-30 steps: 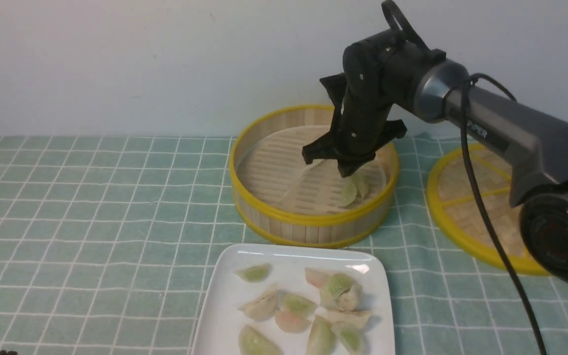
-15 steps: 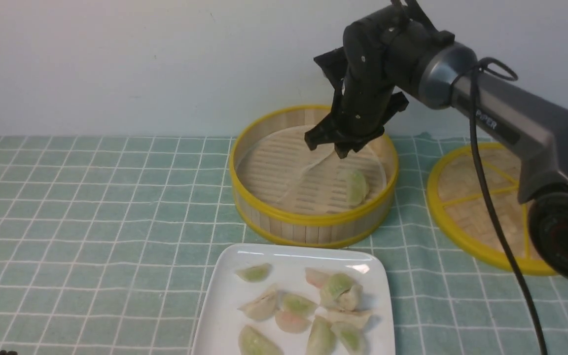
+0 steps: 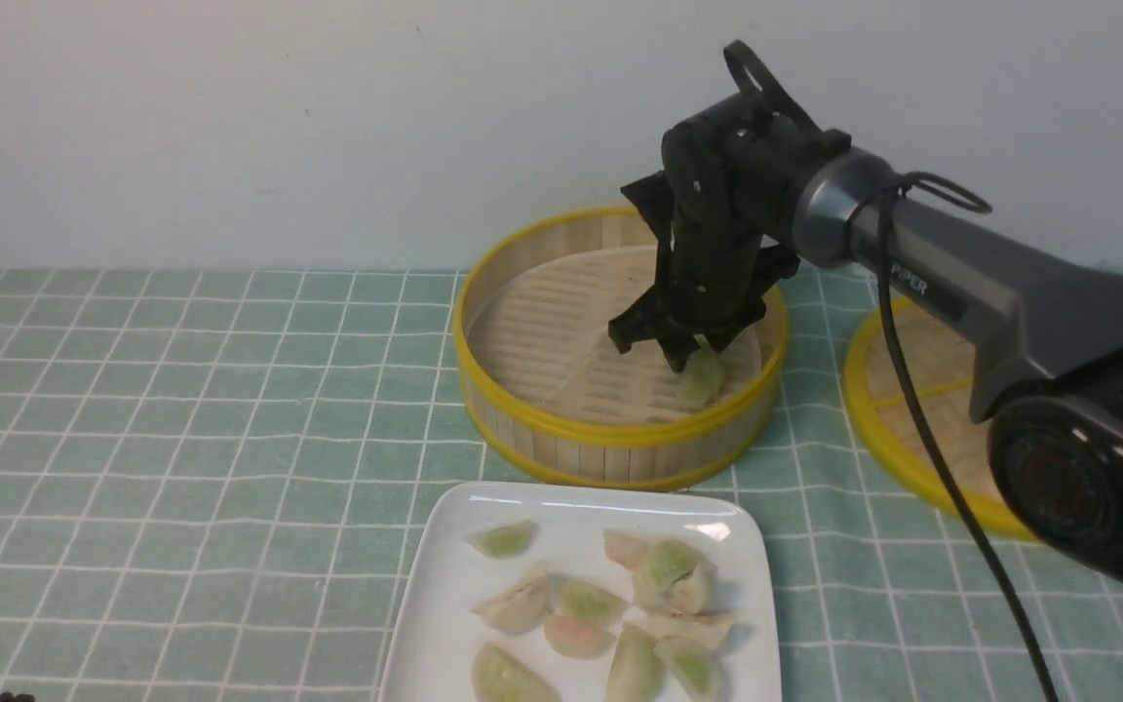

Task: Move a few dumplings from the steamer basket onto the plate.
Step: Use the right arm to grab a dumpling from inside the steamer, then use the right arm to put the dumpling into the plate

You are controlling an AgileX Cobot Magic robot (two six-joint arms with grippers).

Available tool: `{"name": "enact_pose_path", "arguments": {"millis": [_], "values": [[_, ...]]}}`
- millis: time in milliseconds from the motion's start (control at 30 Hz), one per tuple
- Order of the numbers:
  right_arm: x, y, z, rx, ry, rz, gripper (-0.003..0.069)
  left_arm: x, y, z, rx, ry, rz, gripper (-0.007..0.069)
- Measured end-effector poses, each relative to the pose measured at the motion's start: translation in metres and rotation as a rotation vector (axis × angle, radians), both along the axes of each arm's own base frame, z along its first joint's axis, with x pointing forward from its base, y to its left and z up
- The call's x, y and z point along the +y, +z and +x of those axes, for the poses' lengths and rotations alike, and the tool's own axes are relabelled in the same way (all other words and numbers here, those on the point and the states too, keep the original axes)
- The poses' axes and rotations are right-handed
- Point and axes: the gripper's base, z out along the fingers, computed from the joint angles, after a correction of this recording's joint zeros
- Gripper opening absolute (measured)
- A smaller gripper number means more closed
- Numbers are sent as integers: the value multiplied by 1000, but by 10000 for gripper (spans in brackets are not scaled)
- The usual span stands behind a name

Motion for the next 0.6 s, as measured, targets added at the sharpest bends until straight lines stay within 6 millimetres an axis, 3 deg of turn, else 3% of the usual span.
{"name": "enact_pose_path", "arguments": {"millis": [33,233,267,367,400,500,600], "values": [[-1,4,0,-7,-4,6,144,0,0,0,0,0,0,-6],[-2,42,-7,-58,-8,63,164,0,0,0,0,0,0,-6],[-2,63,-12,-81,-9,109,164,0,0,0,0,0,0,-6],[-2,88,-19,-108,-9,160,164,0,0,0,0,0,0,-6],[-2,106,-27,-121,-3,203,164,0,0,0,0,0,0,-6],[0,133,-52,-117,39,258,164,0,0,0,0,0,0,-6],[9,145,-83,-82,102,276,164,0,0,0,0,0,0,-6]]}}
